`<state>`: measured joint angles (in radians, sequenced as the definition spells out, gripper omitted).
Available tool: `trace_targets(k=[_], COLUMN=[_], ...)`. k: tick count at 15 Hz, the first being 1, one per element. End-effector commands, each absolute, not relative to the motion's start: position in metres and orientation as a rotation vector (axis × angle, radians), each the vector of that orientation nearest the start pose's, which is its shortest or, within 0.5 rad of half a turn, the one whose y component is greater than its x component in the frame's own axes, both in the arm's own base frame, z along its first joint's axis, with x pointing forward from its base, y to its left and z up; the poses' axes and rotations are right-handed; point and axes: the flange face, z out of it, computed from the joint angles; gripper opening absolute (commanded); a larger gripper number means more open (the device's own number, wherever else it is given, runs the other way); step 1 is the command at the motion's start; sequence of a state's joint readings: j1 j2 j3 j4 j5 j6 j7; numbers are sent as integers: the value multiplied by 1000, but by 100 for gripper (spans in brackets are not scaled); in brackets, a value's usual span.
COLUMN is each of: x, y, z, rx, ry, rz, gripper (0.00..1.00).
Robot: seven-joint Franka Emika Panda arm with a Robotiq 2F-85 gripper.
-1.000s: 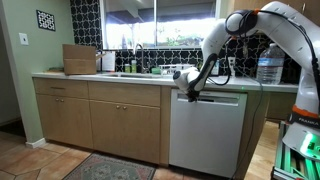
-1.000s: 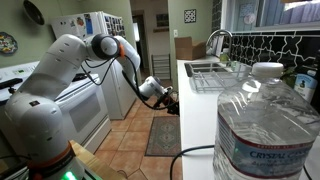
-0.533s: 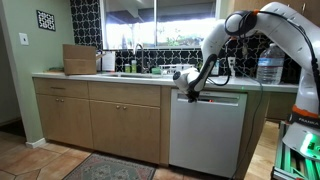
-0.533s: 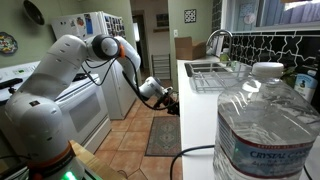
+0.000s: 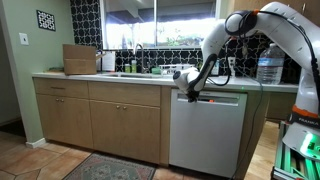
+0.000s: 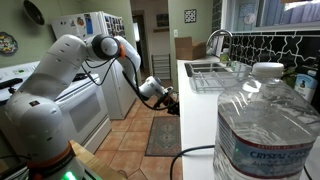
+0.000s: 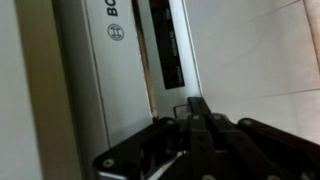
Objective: Push a button on the dishwasher
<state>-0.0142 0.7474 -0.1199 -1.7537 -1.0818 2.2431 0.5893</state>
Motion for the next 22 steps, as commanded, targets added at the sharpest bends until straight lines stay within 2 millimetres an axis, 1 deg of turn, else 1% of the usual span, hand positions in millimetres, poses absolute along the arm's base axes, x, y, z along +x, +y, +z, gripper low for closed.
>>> trace_targets(k=[1, 5, 8, 15, 22], x=[638, 639, 637, 640, 644], y=[-141, -156, -158, -163, -158], z=[158, 171, 175, 176, 168], rx=[2326, 2387, 2421, 2413, 2363], ry=[85, -7, -37, -58, -20], rz=[-27, -30, -71, -90, -64], gripper=[0, 0, 0, 0, 0])
